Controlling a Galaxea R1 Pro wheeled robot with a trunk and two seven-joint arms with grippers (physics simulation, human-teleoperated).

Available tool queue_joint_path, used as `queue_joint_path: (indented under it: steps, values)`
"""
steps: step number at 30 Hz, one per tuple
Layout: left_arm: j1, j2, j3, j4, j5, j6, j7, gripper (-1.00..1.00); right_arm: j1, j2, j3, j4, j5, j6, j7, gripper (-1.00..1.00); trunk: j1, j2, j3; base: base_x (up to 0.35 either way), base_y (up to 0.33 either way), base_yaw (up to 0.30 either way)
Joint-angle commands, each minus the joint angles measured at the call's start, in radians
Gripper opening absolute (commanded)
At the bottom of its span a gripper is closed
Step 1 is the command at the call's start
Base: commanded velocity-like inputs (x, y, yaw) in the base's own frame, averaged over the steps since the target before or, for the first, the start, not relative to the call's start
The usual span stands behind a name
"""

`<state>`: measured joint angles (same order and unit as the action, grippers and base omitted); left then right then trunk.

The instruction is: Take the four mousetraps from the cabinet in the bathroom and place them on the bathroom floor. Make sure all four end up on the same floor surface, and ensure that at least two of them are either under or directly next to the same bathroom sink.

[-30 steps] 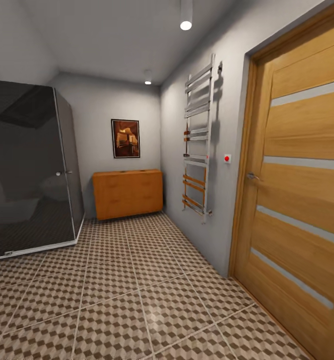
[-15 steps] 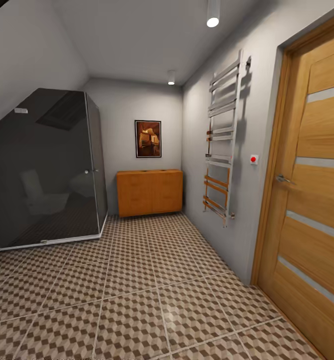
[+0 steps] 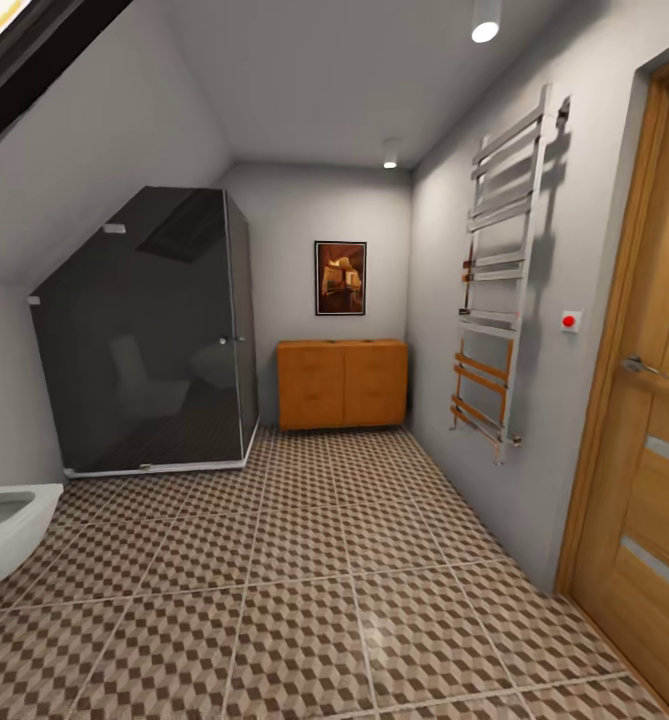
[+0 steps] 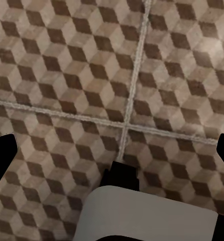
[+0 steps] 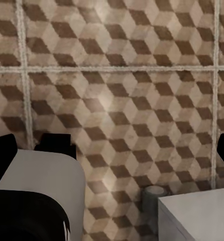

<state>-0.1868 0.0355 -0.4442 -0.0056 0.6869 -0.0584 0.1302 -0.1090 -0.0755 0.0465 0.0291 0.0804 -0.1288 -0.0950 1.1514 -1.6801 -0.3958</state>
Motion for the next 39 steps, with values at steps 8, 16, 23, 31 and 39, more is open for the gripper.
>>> queue_joint_path:
  steps: [8, 16, 23, 31, 39]
  values:
    - [0.0, -0.001, -0.006, -0.004, 0.007, 0.0, 0.004, 1.0, -0.001, 0.0, 0.003, 0.003, 0.009, -0.005, -0.006, 1.0, 0.0, -0.001, -0.001, 0.0, 0.0, 0.287]
    - [0.0, -0.001, -0.005, -0.005, 0.006, -0.001, 0.004, 1.0, -0.001, -0.001, 0.003, 0.003, 0.008, -0.007, -0.006, 1.0, 0.0, -0.001, -0.001, 0.019, 0.0, 0.259]
    - [0.0, 0.0, -0.005, -0.005, 0.005, 0.001, 0.003, 1.0, -0.001, -0.001, 0.003, 0.003, 0.006, -0.008, -0.006, 1.0, 0.0, -0.001, -0.001, 0.206, 0.0, 0.084]
    - [0.0, 0.0, -0.005, -0.005, 0.004, 0.007, -0.001, 1.0, -0.001, -0.001, 0.001, 0.003, 0.006, -0.008, -0.006, 1.0, 0.0, -0.001, -0.001, 0.314, 0.0, 0.007]
    - [0.0, 0.0, -0.006, -0.005, 0.003, 0.008, -0.004, 1.0, -0.001, -0.001, 0.001, 0.003, 0.003, -0.009, -0.006, 1.0, 0.0, -0.001, -0.001, 0.322, 0.0, 0.001]
